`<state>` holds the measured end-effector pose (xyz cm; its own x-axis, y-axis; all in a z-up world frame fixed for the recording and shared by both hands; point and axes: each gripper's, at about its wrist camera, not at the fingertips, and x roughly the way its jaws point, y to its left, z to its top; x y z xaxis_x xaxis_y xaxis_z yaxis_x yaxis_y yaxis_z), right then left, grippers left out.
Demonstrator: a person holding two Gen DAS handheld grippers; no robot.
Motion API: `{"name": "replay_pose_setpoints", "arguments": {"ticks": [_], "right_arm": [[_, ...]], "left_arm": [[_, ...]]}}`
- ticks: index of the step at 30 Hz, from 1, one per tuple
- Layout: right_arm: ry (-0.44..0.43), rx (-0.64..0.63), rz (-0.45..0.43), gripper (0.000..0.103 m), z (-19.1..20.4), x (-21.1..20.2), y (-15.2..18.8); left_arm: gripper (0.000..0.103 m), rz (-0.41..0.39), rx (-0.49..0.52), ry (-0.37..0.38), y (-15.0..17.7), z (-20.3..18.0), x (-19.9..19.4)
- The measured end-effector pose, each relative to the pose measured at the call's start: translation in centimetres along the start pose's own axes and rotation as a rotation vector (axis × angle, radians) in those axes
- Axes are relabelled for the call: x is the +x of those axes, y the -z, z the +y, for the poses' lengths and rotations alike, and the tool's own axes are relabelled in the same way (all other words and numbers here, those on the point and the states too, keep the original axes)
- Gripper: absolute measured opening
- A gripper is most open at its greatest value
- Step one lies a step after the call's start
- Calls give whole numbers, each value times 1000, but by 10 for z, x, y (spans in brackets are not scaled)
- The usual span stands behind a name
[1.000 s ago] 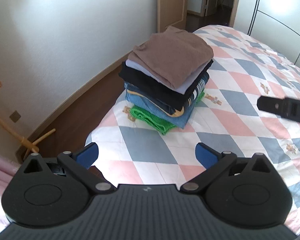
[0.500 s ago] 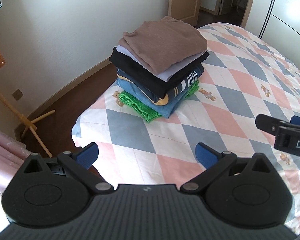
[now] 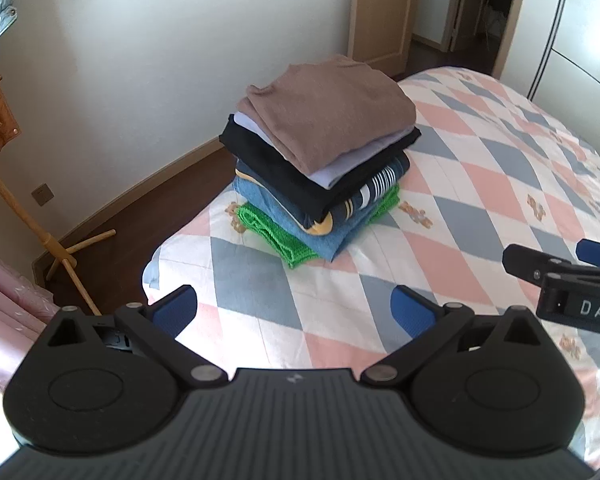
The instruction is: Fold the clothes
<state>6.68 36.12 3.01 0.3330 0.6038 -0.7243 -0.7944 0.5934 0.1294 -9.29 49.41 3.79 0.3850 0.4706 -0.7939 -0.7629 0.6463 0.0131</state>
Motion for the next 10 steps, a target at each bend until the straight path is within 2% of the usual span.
{"name": "replay_pose_setpoints", "arguments": {"ticks": [10], "right_arm": [[-16, -94, -6, 103, 4, 15, -20]], "left_arm": [[102, -25, -54, -18, -9, 6, 14]]}}
